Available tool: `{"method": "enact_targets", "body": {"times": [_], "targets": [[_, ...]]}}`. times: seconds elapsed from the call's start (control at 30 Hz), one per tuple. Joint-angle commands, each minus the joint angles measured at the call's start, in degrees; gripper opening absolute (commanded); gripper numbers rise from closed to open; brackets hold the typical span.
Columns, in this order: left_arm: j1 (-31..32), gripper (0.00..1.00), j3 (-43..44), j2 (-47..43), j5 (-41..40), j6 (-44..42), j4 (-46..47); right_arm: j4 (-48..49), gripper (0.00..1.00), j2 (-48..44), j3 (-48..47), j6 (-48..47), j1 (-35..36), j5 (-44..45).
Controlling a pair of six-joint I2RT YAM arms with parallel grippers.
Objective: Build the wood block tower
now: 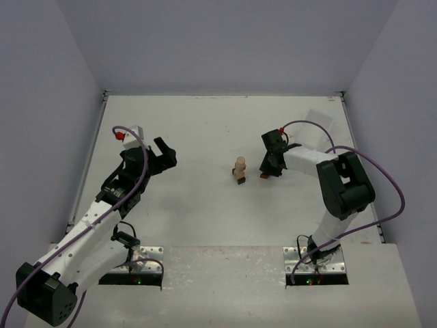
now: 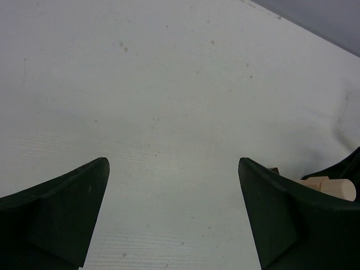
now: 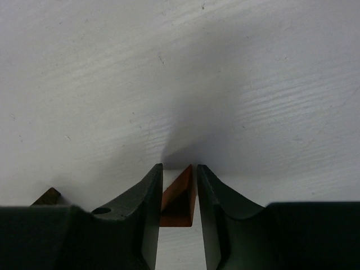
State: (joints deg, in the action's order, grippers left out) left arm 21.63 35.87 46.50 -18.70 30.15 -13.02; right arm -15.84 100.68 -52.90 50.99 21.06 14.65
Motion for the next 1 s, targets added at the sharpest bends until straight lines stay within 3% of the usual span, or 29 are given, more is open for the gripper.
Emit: {"method": "enact_targets", "body": {"times": [0.0, 0.07, 0.23, 0.33, 0.53, 0.67, 0.97], "targets": [[-0.4, 0.95, 0.0, -0.4, 0.8, -0.7, 3.0, -0.8, 0.29, -1.2, -0.1, 2.5, 0.7, 1.3], [-0.4, 0.95, 0.0, -0.4, 0.9, -0.8, 3.2, -0.3, 0.25, -1.7, 0.4, 2.5, 1.0, 1.5], [-0.4, 0.95, 0.1, -0.4, 0.9, -0.8, 3.0, -1.4, 0.0, -3.2, 1.3, 1.6, 0.9, 3.4], [-0.4, 0.95, 0.1, -0.8, 0.8, -0.9, 2.7, -4.4, 0.0, -5.1, 0.8, -1.9, 1.0, 6.4], [-0.4, 0.95, -0.1, -1.2, 0.8, -1.1, 2.7, -14.7, 0.0, -8.2, -2.9, -14.8, 0.9, 22.6], [-0.4, 0.95, 0.1, -1.3, 0.4, -1.2, 2.4, -30.2, 0.0, -2.4, -9.4, -15.8, 0.8, 39.6], [-0.4, 0.95, -0.4, -2.4, 1.7, -2.1, 3.1, -45.4, 0.0, 16.4, -23.1, -11.9, 0.6, 45.7]]}}
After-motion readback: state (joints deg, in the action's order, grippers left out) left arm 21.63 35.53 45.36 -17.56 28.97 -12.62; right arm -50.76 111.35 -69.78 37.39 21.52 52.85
